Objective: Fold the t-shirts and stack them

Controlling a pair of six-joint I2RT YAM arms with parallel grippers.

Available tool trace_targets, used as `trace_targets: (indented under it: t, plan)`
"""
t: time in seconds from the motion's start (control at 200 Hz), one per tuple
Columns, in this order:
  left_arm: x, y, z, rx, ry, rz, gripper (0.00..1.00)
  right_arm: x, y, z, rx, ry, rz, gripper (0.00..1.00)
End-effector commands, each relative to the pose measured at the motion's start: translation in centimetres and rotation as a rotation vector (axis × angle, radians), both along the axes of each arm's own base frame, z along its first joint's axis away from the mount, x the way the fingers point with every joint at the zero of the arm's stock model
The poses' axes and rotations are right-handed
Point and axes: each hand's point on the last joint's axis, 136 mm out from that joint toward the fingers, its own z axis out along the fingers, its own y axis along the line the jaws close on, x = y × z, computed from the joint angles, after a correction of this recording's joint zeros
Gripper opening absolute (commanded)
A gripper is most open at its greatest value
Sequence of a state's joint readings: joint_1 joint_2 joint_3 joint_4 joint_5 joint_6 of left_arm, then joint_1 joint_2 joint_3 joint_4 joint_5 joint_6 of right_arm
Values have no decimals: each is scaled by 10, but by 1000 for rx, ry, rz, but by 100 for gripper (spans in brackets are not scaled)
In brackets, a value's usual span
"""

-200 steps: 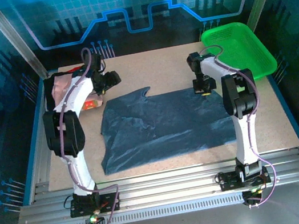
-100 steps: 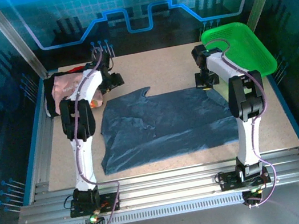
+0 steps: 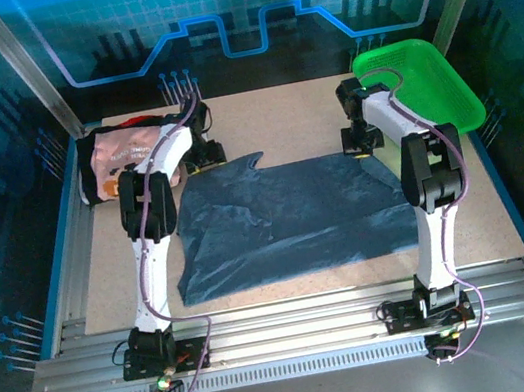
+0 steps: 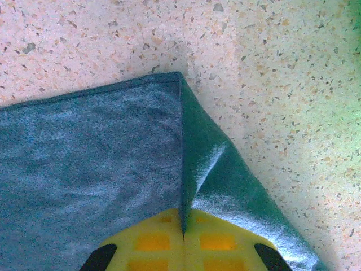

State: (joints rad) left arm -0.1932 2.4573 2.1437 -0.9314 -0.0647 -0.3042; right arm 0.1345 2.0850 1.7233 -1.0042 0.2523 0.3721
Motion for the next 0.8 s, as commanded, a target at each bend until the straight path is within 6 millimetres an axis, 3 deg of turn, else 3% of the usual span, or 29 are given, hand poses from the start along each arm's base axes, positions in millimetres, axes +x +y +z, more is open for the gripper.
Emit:
trace_targets:
  t: [0.0, 0.11, 0.195, 0.46, 0.64, 0.795]
  plan:
    - [-18, -9, -15, 16, 64, -66, 64, 3, 4, 24, 21, -40, 11, 0]
    - [-25, -10, -20, 10, 79, -78, 59, 3, 5, 26, 21, -44, 10, 0]
    - [-26, -11, -20, 4, 84, -88, 48, 2, 5, 25, 19, -43, 11, 0]
    - [-27, -16, 2, -26, 23, -129, 0, 1, 6, 25, 17, -42, -1, 0]
    - [-22, -21, 36, -65, -76, -136, 0, 2, 7, 25, 21, -46, -12, 0]
    - [-30, -23, 51, -93, -120, -140, 0, 2, 9, 25, 25, -47, -13, 0]
